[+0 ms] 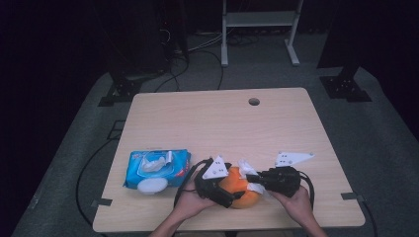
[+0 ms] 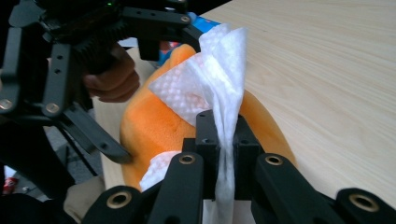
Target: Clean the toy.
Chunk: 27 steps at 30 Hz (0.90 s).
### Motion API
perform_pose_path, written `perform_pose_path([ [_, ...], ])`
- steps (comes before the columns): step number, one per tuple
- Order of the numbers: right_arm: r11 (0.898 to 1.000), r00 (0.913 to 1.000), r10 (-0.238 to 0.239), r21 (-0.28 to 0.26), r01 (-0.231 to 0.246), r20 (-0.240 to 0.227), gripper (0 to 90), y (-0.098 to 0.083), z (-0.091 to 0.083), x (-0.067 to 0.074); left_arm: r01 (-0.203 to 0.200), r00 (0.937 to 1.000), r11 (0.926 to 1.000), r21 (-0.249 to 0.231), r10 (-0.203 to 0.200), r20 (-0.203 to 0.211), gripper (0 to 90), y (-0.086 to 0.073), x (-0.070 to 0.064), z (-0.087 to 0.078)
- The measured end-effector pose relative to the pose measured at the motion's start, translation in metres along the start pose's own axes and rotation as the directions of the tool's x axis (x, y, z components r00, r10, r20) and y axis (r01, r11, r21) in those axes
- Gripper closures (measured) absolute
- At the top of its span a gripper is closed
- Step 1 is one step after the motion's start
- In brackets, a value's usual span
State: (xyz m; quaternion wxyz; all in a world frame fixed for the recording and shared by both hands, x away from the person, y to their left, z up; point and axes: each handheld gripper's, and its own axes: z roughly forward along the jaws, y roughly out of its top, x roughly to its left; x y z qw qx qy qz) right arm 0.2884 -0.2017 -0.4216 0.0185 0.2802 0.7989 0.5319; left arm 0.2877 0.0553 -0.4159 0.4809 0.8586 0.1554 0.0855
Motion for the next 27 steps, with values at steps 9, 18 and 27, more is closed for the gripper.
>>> perform_pose_path([
  [9, 0.997, 0.9969, -0.073, 0.013, 0.073, 0.029, 59.9, 0.012, -0.009, 0.009, 0.024, 0.9997, 0.9996, -0.015, -0.024, 0.006, 20.8, -0.001, 0.003, -0.002],
  [18, 0.997, 0.9973, -0.074, -0.029, 0.073, -0.008, 60.9, 0.018, -0.018, 0.016, 0.027, 0.9996, 0.9995, -0.017, -0.027, 0.001, 20.7, 0.001, 0.001, -0.001],
  [27, 0.99, 0.9933, -0.115, -0.084, 0.116, 0.014, 87.7, 0.028, -0.021, 0.032, -0.04, 0.9991, 0.9981, -0.046, 0.04, -0.018, 34.9, 0.01, -0.011, -0.001],
])
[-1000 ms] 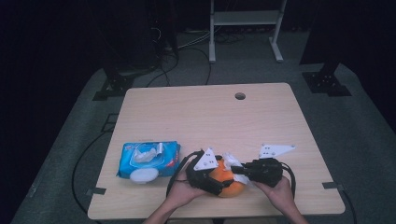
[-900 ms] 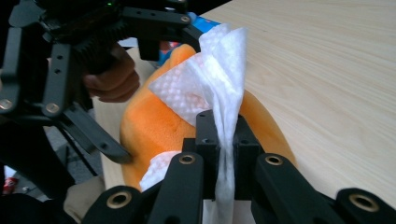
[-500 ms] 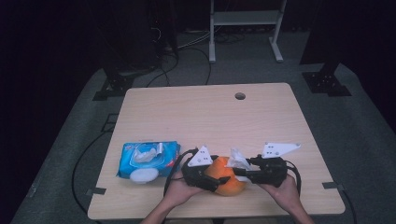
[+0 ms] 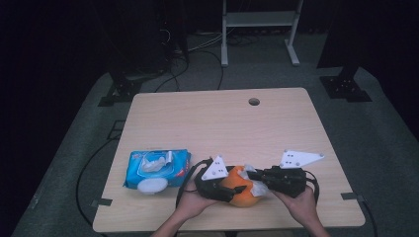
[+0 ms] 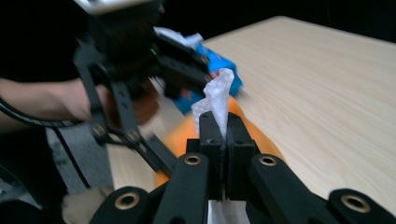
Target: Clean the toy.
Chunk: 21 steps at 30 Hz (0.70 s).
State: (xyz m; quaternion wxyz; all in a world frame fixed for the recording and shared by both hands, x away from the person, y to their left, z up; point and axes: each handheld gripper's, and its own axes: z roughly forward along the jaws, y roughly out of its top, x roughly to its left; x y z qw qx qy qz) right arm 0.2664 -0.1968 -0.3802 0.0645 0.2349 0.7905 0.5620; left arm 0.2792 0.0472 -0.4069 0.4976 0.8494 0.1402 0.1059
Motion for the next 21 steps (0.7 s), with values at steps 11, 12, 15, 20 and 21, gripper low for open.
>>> perform_pose_path([
  [11, 0.996, 0.9968, -0.032, 0.089, 0.025, 0.074, 87.7, -0.019, 0.009, -0.008, 0.058, 0.9979, 0.9971, 0.049, -0.059, 0.027, 3.4, -0.008, 0.01, 0.007],
  [12, 0.996, 0.9965, -0.024, 0.088, 0.017, 0.081, 87.7, -0.019, 0.007, -0.01, 0.086, 0.9954, 0.9952, 0.046, -0.088, 0.038, 1.9, -0.01, 0.013, 0.007],
  [15, 0.996, 0.9963, -0.014, 0.087, 0.006, 0.085, 87.6, -0.02, 0.003, -0.013, 0.115, 0.9907, 0.9917, 0.057, -0.119, 0.066, 1.9, -0.013, 0.016, 0.011],
  [20, 0.995, 0.9918, -0.02, 0.101, 0.007, 0.126, 87.6, -0.022, -0.004, -0.017, 0.071, 0.9968, 0.9969, 0.034, -0.073, 0.033, 30.0, -0.01, 0.013, 0.002],
  [21, 0.995, 0.9907, -0.015, 0.103, 0.001, 0.135, 87.5, -0.021, -0.006, -0.019, 0.068, 0.9972, 0.9973, 0.027, -0.069, 0.029, 32.1, -0.008, 0.012, 0.0],
])
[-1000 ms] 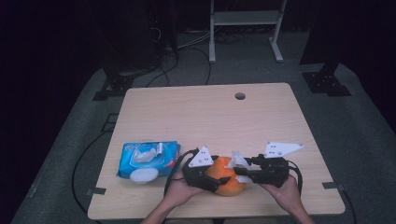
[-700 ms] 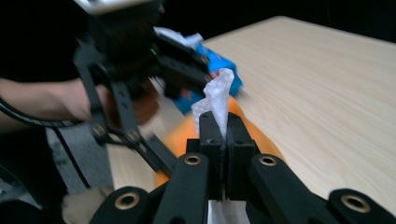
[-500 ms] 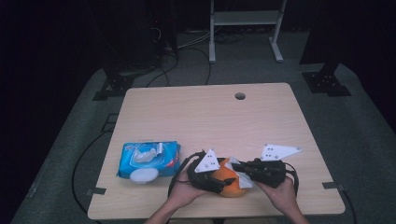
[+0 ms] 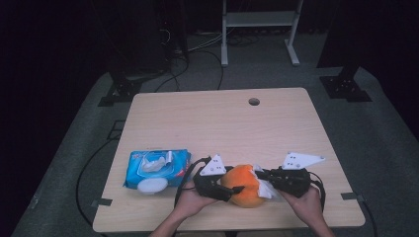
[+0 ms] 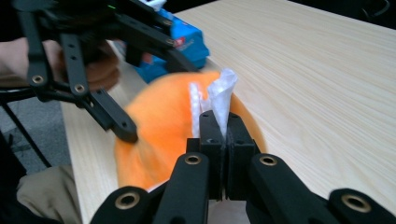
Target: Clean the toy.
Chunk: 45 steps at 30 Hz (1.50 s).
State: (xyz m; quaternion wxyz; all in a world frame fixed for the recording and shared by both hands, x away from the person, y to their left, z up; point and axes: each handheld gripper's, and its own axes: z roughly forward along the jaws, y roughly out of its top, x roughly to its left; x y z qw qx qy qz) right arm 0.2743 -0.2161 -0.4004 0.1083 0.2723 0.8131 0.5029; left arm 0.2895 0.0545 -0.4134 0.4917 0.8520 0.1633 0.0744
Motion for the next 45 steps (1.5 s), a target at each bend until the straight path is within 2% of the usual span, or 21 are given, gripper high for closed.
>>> perform_pose_path([
  [3, 0.998, 0.9999, 0.011, -0.065, -0.012, -0.013, 87.5, 0.008, -0.01, 0.004, -0.052, 0.9976, 0.9986, 0.011, 0.052, -0.045, 34.0, 0.01, -0.008, -0.004],
  [5, 0.991, 0.9975, -0.016, -0.13, 0.007, -0.069, 87.5, 0.016, -0.014, 0.014, -0.084, 0.9941, 0.9959, 0.033, 0.086, -0.066, 34.2, 0.015, -0.015, -0.002],
  [7, 0.988, 0.9947, -0.058, -0.151, 0.045, -0.085, 87.5, 0.024, -0.012, 0.025, -0.095, 0.9924, 0.9947, 0.038, 0.098, -0.075, 34.1, 0.015, -0.019, 0.0],
  [8, 0.988, 0.9938, -0.072, -0.142, 0.06, -0.084, 87.5, 0.025, -0.009, 0.028, -0.095, 0.9921, 0.9946, 0.041, 0.098, -0.077, 33.9, 0.015, -0.019, 0.001],
  [10, 0.993, 0.9942, -0.093, -0.082, 0.088, -0.054, 87.5, 0.02, 0.003, 0.027, -0.09, 0.9931, 0.995, 0.042, 0.093, -0.071, 30.5, 0.014, -0.018, 0.001],
  [13, 0.996, 0.9957, -0.078, -0.035, 0.077, -0.049, 87.5, 0.006, 0.012, 0.019, -0.063, 0.9972, 0.9975, 0.034, 0.064, -0.04, 14.3, 0.009, -0.011, 0.004],
  [15, 0.995, 0.9952, -0.091, -0.029, 0.09, -0.035, 87.4, 0.005, 0.009, 0.018, -0.044, 0.9988, 0.999, 0.01, 0.044, -0.022, 10.7, 0.006, -0.008, 0.003],
  [19, 0.993, 0.9929, -0.118, -0.015, 0.118, -0.006, 87.2, 0.003, 0.002, 0.016, -0.034, 0.9987, 0.9994, -0.005, 0.034, -0.037, 7.0, 0.006, -0.006, 0.001],
  [22, 0.992, 0.9922, -0.123, -0.004, 0.124, 0.016, 87.2, 0.002, -0.004, 0.013, -0.011, 0.998, 0.9993, 0.036, 0.013, -0.062, 1.4, 0.004, -0.004, 0.006],
  [23, 0.992, 0.9911, -0.129, 0.004, 0.129, 0.033, 87.2, 0.001, -0.006, 0.012, -0.001, 0.9986, 0.9992, 0.04, 0.003, -0.053, 1.5, 0.003, -0.002, 0.007],
  [25, 0.993, 0.9914, -0.121, 0.011, 0.121, 0.049, 87.3, 0.001, -0.011, 0.009, 0.063, 0.998, 0.9961, 0.061, -0.064, 0.006, 2.5, 0.0, 0.001, 0.015],
  [26, 0.995, 0.9937, -0.104, 0.008, 0.104, 0.042, 87.3, 0.002, -0.012, 0.007, 0.071, 0.9963, 0.9953, 0.065, -0.074, 0.044, 4.9, -0.001, 0.002, 0.019],
  [29, 0.996, 0.9966, -0.08, -0.047, 0.079, -0.018, 87.3, 0.008, -0.015, 0.01, 0.027, 0.9991, 0.9993, 0.026, -0.028, 0.032, 22.4, -0.001, -0.004, 0.017],
  [31, 0.994, 0.9928, -0.07, -0.095, 0.061, -0.097, 87.4, 0.015, -0.015, 0.016, -0.018, 0.9998, 0.9998, 0.006, 0.018, 0.006, 34.6, 0.001, -0.01, 0.014],
  [32, 0.992, 0.9909, -0.075, -0.105, 0.064, -0.112, 87.3, 0.016, -0.014, 0.018, -0.05, 0.9986, 0.9987, 0.001, 0.05, -0.014, 36.6, 0.002, -0.015, 0.012],
  [33, 0.992, 0.99, -0.091, -0.096, 0.081, -0.107, 87.3, 0.019, -0.012, 0.022, -0.052, 0.9985, 0.9987, -0.006, 0.051, -0.02, 37.6, 0.002, -0.016, 0.011],
  [35, 0.992, 0.9918, -0.114, -0.065, 0.11, -0.058, 87.3, 0.017, -0.01, 0.021, -0.053, 0.9982, 0.9986, -0.009, 0.053, -0.027, 38.3, 0.001, -0.016, 0.009],
  [36, 0.993, 0.9933, -0.105, -0.058, 0.102, -0.047, 87.3, 0.014, -0.01, 0.018, -0.048, 0.9983, 0.9988, -0.007, 0.048, -0.033, 38.7, 0.0, -0.015, 0.007],
  [39, 0.996, 0.9964, -0.078, -0.043, 0.079, 0.034, 87.3, 0.006, -0.017, 0.005, -0.036, 0.999, 0.9993, -0.006, 0.036, -0.025, 38.1, -0.001, -0.014, 0.006],
  [41, 0.998, 0.9988, -0.047, -0.044, 0.047, 0.011, 87.2, 0.003, -0.018, 0.0, -0.036, 0.9993, 0.9993, -0.002, 0.036, -0.007, 32.2, -0.001, -0.014, 0.007],
  [45, 0.996, 0.9965, -0.084, 0.0, 0.084, -0.004, 87.2, -0.001, -0.013, 0.0, 0.016, 0.9996, 0.9999, -0.004, -0.016, 0.025, 9.1, -0.001, -0.007, 0.011],
])
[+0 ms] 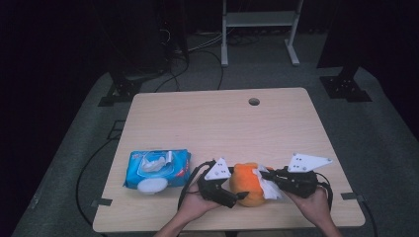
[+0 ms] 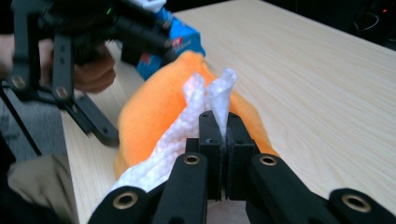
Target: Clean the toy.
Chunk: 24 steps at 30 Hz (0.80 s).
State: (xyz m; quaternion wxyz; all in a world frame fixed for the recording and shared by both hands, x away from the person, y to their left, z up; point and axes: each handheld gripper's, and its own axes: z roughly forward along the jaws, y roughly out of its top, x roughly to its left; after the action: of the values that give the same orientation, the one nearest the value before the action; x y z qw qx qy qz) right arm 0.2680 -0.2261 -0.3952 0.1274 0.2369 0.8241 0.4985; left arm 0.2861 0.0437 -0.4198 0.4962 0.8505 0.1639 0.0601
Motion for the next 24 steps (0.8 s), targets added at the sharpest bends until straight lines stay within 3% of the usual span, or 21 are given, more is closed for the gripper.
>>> perform_pose_path([
  [3, 1.0, 0.9977, -0.004, 0.002, 0.004, -0.068, 87.0, -0.002, -0.001, -0.002, 0.002, 0.9986, 0.9998, 0.019, -0.003, 0.053, 4.2, 0.0, 0.005, 0.007],
  [5, 1.0, 0.9945, 0.0, 0.004, 0.001, -0.105, 87.0, -0.003, 0.0, -0.004, 0.03, 0.9949, 0.9992, 0.025, -0.032, 0.096, 3.3, -0.001, 0.008, 0.012],
  [6, 1.0, 0.9945, 0.0, 0.005, 0.0, -0.105, 87.0, -0.003, 0.0, -0.005, 0.031, 0.9942, 0.9994, 0.017, -0.032, 0.102, 7.5, -0.002, 0.008, 0.011],
  [9, 0.999, 0.9947, 0.034, -0.009, -0.035, -0.097, 87.1, 0.002, -0.001, -0.007, -0.007, 0.9987, 1.0, -0.004, 0.008, 0.051, 26.4, -0.001, 0.002, 0.006],
  [12, 0.993, 0.9902, 0.034, -0.108, -0.049, -0.135, 87.3, 0.015, -0.005, 0.002, -0.027, 0.999, 0.9993, -0.027, 0.026, -0.036, 34.3, 0.003, -0.006, 0.003],
  [14, 0.992, 0.9932, 0.003, -0.125, -0.018, -0.117, 87.3, 0.024, -0.002, 0.012, -0.056, 0.9927, 0.998, -0.029, 0.052, -0.108, 34.6, 0.005, -0.011, 0.0],
  [17, 0.997, 0.9978, 0.005, -0.083, -0.01, -0.067, 87.3, 0.022, 0.009, 0.01, -0.072, 0.9834, 0.9974, -0.012, 0.069, -0.168, 34.6, 0.003, -0.012, -0.005],
  [18, 0.997, 0.9982, 0.025, -0.074, -0.029, -0.055, 87.3, 0.017, 0.011, 0.004, -0.066, 0.982, 0.9978, -0.002, 0.064, -0.177, 34.7, 0.001, -0.011, -0.006],
  [20, 0.997, 0.9969, 0.077, -0.032, -0.076, 0.017, 87.3, 0.006, 0.011, -0.009, -0.033, 0.985, 0.9993, -0.018, 0.029, -0.17, 34.6, -0.001, -0.007, -0.008],
  [22, 0.989, 0.9913, 0.132, -0.062, -0.132, -0.007, 87.3, 0.001, 0.008, -0.015, -0.027, 0.9862, 0.9994, -0.022, 0.023, -0.164, 34.2, -0.001, -0.006, -0.007],
  [23, 0.99, 0.9928, 0.119, -0.073, -0.12, -0.008, 87.3, 0.003, 0.006, -0.012, -0.027, 0.9869, 0.9994, -0.022, 0.024, -0.16, 33.9, 0.0, -0.006, -0.005],
  [24, 0.99, 0.9946, 0.091, -0.1, -0.095, -0.05, 87.3, 0.01, 0.006, -0.005, -0.025, 0.9877, 0.9994, -0.023, 0.021, -0.155, 33.0, 0.0, -0.007, -0.003],
])
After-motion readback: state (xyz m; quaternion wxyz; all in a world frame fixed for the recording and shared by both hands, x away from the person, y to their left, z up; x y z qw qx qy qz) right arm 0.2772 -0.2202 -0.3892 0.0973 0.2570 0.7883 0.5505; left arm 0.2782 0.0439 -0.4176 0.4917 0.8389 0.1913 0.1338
